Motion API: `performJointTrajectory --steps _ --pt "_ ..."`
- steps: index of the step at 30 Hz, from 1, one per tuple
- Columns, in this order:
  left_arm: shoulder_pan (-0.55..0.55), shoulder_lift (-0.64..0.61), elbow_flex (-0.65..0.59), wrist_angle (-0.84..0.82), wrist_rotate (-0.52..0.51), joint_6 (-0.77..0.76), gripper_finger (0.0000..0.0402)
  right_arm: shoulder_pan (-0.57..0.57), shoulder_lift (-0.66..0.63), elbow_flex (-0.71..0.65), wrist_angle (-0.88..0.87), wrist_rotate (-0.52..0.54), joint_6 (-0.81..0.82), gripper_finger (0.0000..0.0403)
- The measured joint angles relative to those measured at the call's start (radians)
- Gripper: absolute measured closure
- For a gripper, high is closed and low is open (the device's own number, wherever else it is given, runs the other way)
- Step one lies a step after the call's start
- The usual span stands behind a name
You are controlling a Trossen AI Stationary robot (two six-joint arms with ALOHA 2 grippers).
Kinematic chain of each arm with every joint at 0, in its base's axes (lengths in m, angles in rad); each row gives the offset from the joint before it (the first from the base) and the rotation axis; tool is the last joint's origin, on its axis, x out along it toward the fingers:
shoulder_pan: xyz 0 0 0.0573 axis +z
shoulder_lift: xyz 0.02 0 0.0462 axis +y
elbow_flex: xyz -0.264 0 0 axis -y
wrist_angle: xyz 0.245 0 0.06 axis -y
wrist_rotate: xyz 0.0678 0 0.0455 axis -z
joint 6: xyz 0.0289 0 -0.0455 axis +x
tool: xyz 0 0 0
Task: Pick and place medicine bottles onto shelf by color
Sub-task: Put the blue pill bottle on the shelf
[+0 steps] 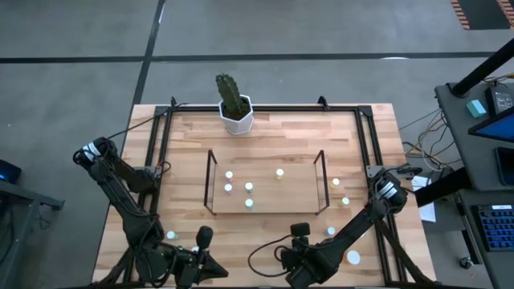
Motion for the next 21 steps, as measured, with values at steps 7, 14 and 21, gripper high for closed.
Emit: performJointTrajectory --steps 7,14,21 --pt "0.0 0.0 0.0 0.0 0.0 0.002 0.0402 -0.025 -0.04 0.036 -0.004 -0.009 -0.02 0.029" --pt "-0.011 0.0 0.0 -0.009 0.0 0.01 0.0402 -0.134 -0.085 0.084 -0.006 -0.003 -0.131 0.0298" --pt "-0.019 0.0 -0.001 -0.012 -0.001 0.037 0.0402 -0.259 -0.087 0.144 0.006 -0.002 -0.313 0.0298"
